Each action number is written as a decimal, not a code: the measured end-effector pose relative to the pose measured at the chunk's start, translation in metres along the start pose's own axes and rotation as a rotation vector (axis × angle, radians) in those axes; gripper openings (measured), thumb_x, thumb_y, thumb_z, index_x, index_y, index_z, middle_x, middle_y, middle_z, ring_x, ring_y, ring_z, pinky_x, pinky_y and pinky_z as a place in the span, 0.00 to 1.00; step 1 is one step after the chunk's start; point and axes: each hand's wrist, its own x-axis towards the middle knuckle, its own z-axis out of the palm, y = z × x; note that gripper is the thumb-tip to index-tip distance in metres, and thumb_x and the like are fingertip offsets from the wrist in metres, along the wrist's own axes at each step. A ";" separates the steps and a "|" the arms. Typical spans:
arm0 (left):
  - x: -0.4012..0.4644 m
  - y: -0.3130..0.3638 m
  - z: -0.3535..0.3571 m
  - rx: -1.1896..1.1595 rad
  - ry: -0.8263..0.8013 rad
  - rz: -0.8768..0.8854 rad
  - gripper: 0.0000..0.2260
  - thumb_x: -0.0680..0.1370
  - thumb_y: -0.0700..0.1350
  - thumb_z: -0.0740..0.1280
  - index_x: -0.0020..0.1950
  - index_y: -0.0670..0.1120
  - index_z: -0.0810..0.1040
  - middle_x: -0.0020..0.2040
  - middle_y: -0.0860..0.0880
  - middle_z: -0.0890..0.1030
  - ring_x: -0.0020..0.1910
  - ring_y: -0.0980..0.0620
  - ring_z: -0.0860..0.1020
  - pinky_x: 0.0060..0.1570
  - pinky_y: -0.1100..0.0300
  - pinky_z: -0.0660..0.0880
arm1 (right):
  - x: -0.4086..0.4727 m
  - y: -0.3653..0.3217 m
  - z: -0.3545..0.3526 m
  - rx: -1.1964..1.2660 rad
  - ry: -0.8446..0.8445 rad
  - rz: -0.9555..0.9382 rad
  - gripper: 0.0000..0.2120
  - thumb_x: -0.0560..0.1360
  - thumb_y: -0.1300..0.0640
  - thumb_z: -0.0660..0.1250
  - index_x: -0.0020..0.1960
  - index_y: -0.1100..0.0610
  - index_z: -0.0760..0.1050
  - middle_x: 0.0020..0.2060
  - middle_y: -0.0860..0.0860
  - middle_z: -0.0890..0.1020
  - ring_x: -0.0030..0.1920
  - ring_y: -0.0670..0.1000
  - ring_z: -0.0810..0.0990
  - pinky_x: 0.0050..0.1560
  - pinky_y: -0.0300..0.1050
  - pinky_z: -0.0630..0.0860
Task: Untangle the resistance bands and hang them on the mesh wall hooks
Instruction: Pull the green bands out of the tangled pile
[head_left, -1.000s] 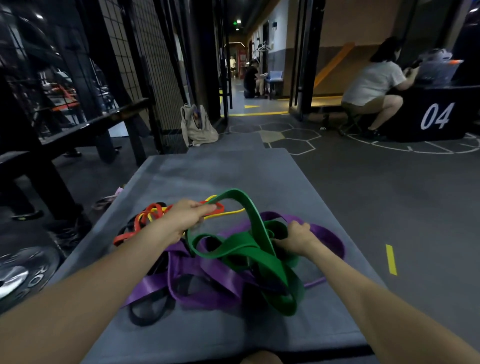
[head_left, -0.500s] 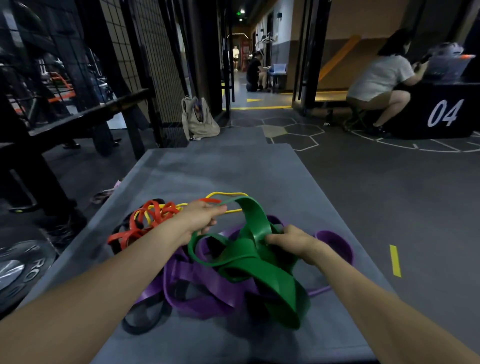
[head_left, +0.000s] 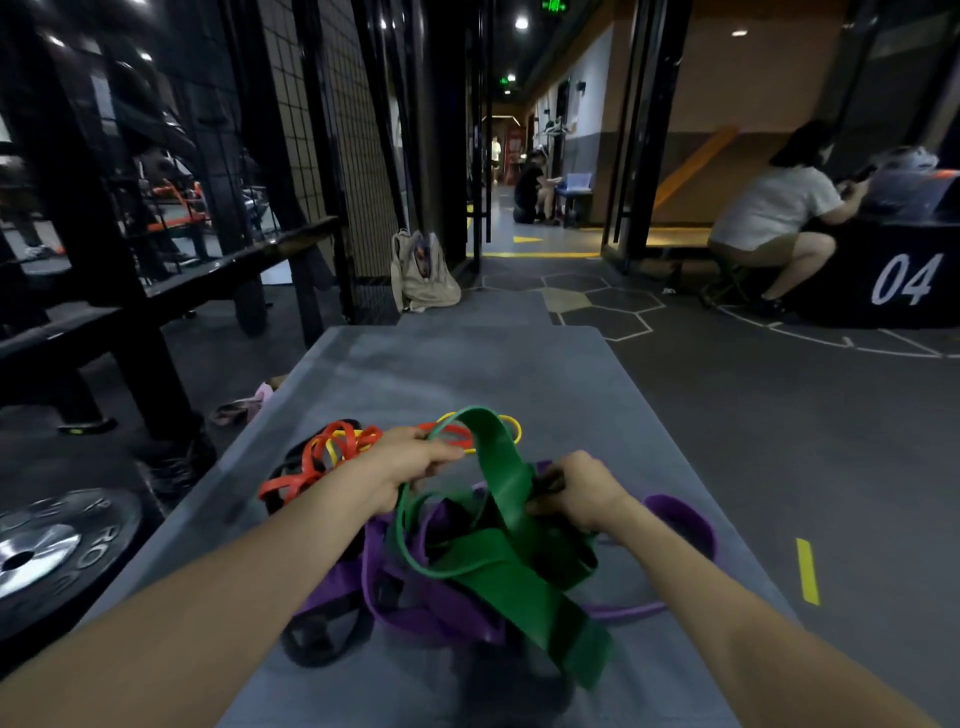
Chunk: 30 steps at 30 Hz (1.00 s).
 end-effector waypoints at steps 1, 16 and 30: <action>-0.003 0.006 -0.002 -0.056 0.001 0.009 0.08 0.73 0.34 0.70 0.37 0.42 0.73 0.22 0.50 0.76 0.17 0.58 0.72 0.17 0.71 0.65 | -0.001 -0.006 -0.009 0.029 0.038 -0.029 0.15 0.66 0.55 0.76 0.49 0.61 0.81 0.46 0.57 0.84 0.46 0.52 0.81 0.43 0.44 0.73; -0.039 0.113 0.015 -0.203 -0.319 0.471 0.10 0.72 0.33 0.68 0.49 0.45 0.79 0.43 0.52 0.84 0.44 0.55 0.81 0.50 0.63 0.78 | -0.036 -0.117 -0.139 0.541 0.290 -0.314 0.18 0.67 0.64 0.75 0.55 0.65 0.79 0.39 0.55 0.83 0.31 0.44 0.81 0.42 0.44 0.82; -0.047 0.127 0.017 -0.353 -0.041 0.441 0.11 0.66 0.32 0.73 0.47 0.39 0.81 0.39 0.45 0.84 0.39 0.46 0.82 0.43 0.56 0.81 | -0.060 -0.117 -0.129 0.559 0.156 -0.417 0.23 0.67 0.56 0.75 0.61 0.52 0.74 0.50 0.50 0.83 0.47 0.47 0.83 0.49 0.43 0.80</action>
